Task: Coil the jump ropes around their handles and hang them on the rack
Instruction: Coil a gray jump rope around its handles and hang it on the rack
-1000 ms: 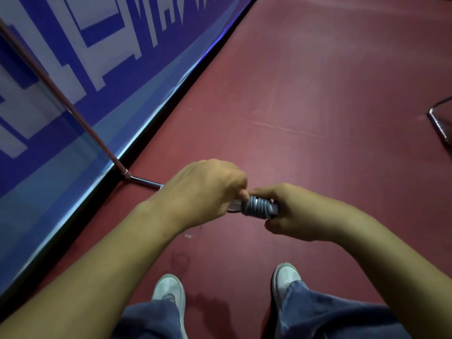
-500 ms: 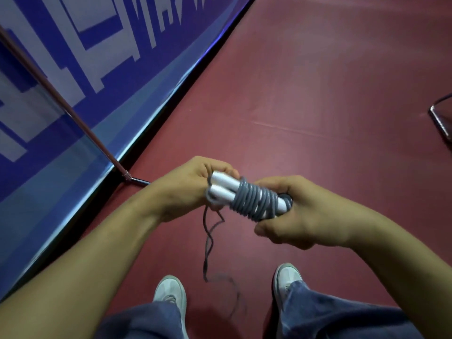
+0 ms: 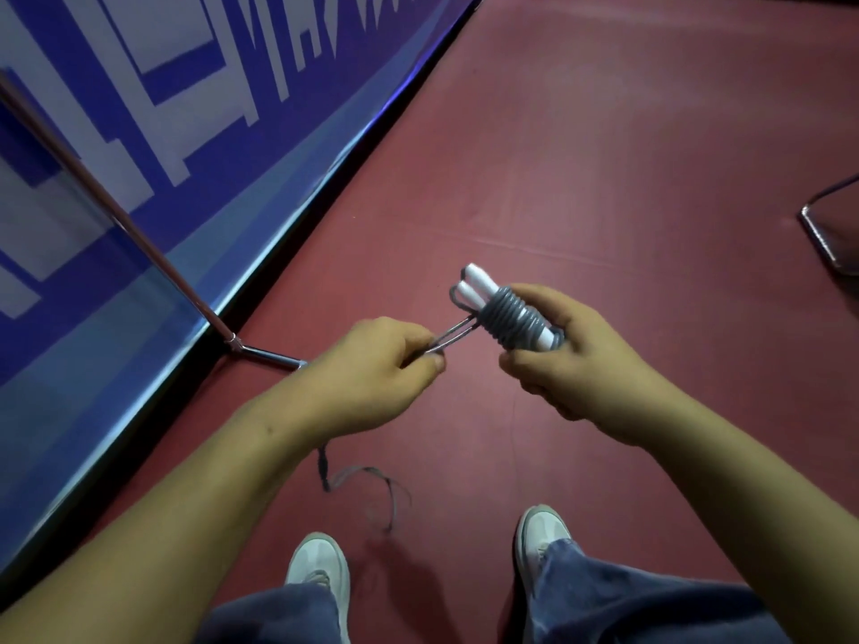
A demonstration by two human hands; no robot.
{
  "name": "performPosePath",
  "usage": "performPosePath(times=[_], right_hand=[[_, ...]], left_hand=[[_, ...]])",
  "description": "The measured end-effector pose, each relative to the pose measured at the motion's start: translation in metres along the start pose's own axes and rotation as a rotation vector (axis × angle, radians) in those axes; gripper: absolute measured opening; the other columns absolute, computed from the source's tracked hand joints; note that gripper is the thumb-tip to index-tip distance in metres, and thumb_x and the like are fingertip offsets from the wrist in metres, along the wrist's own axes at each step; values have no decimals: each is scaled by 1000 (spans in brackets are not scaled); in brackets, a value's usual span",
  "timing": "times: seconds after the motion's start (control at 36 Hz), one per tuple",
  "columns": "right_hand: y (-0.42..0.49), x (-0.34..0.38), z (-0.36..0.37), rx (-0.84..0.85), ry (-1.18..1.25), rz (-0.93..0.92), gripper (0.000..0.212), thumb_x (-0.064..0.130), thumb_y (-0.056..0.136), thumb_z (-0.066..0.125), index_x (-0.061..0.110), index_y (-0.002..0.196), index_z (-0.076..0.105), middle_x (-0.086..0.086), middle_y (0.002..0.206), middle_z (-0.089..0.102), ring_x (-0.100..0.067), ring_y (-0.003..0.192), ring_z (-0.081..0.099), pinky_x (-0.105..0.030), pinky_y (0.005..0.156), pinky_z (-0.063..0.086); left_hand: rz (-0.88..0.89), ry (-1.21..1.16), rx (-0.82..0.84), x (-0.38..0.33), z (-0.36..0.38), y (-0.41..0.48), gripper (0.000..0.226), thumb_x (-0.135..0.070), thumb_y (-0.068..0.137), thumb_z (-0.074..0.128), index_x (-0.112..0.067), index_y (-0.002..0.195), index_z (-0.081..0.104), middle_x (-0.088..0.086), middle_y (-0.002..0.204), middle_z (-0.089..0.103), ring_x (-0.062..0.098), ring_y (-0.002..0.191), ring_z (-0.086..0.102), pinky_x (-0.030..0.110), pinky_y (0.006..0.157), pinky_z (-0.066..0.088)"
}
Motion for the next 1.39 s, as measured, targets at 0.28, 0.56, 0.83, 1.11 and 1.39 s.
performPosePath(times=[0.28,0.56,0.83,1.11,1.39], right_hand=[[5,-17,11,61,-543,-52,65,2,78,57,54,117,58,10,86,67,-13,72,60,-36,69,54],[-11,-2,21,598,-526,-34,57,3,84,67,55,108,62,13,72,58,-7,60,49,-32,60,45],[-21,26,20,476,144,-12,24,-3,91,70,18,102,70,-7,59,51,-15,45,42,-23,41,34],[-5,22,-5,-28,70,37,19,4,92,65,9,79,52,-11,53,53,-18,41,34,-25,42,28],[4,14,-17,-160,-187,77,28,14,84,73,4,101,53,-11,58,68,-22,47,50,-33,45,42]], left_hand=[[188,491,-135,-19,-7,-6,22,-38,101,50,-22,87,56,1,75,53,34,74,60,39,64,49],[356,95,-43,-1,-21,-5,7,-20,81,83,-22,75,79,-11,67,70,10,65,67,36,60,54],[115,-830,70,-2,4,1,22,5,78,55,-11,62,56,9,57,41,15,52,34,23,49,29],[19,-366,102,-31,47,-2,33,-24,107,46,-20,85,70,-2,61,64,10,51,52,23,55,44],[152,115,-87,-26,40,-5,45,-37,99,48,-16,61,37,5,56,44,36,63,49,40,57,43]])
Point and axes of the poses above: each hand's wrist, its own y-axis towards the middle knuckle, its own z-axis out of the palm, x = y × z, the point moved 1 cm from there along y, towards the middle knuckle
